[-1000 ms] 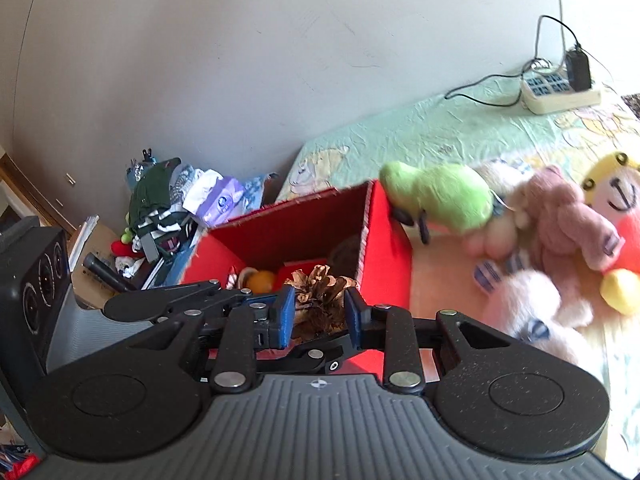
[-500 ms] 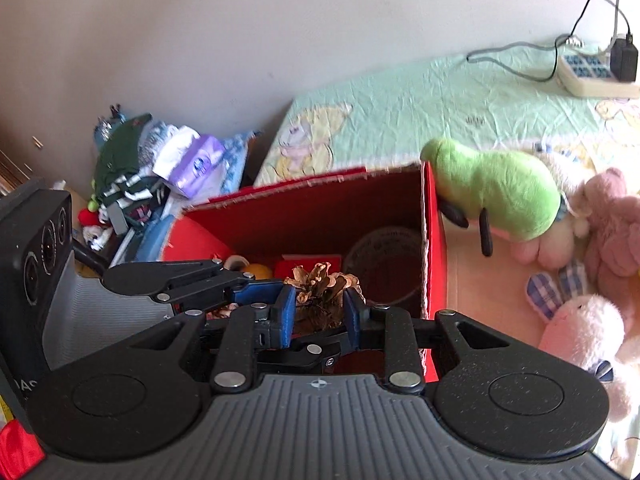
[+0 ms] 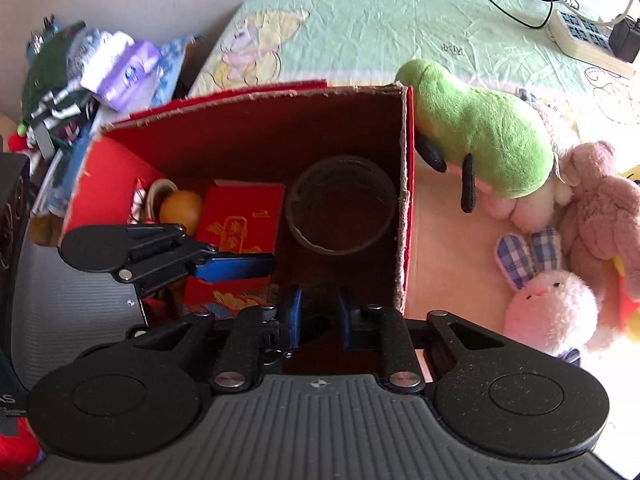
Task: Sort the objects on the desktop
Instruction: 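Lower the pine cone into the box beside the tape roll and release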
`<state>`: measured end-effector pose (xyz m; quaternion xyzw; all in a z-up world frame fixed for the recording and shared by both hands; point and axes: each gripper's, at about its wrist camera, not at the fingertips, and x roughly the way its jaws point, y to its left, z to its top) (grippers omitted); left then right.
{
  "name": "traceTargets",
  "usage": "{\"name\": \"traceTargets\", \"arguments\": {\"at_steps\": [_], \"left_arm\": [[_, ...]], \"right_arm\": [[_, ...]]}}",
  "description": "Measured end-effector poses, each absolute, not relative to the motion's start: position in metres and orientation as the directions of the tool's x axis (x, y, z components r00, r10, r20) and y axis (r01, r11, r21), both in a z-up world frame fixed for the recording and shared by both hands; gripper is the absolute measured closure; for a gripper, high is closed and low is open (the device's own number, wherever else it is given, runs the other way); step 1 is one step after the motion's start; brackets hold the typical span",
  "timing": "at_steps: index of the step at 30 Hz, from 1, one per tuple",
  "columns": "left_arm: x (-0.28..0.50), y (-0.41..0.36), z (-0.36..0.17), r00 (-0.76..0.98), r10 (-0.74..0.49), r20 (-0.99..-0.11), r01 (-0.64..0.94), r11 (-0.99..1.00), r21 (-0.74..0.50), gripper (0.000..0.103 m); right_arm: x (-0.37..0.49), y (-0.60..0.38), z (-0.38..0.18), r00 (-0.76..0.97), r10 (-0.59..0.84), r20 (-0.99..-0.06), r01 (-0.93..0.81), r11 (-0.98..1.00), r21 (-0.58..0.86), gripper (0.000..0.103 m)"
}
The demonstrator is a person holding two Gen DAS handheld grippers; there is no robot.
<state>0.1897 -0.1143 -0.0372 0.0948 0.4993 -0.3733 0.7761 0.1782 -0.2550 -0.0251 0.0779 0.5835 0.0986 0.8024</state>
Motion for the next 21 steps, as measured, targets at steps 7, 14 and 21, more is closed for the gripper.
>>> {"name": "traceTargets", "arguments": {"at_steps": [7, 14, 21], "left_arm": [[0.192, -0.111, -0.035, 0.25, -0.459, -0.853, 0.666, 0.72, -0.192, 0.053], [0.197, -0.108, -0.037, 0.315, -0.364, -0.877, 0.608, 0.787, -0.109, 0.053], [0.198, -0.103, -0.036, 0.367, -0.303, -0.88, 0.576, 0.817, -0.04, 0.051]], "right_arm": [[0.183, -0.254, -0.026, 0.304, 0.229, -0.925, -0.079, 0.973, 0.215, 0.085], [0.186, -0.247, -0.026, 0.324, 0.213, -0.922, -0.109, 0.976, 0.187, 0.084], [0.184, -0.245, -0.026, 0.339, 0.197, -0.92, -0.114, 0.979, 0.167, 0.084]]}}
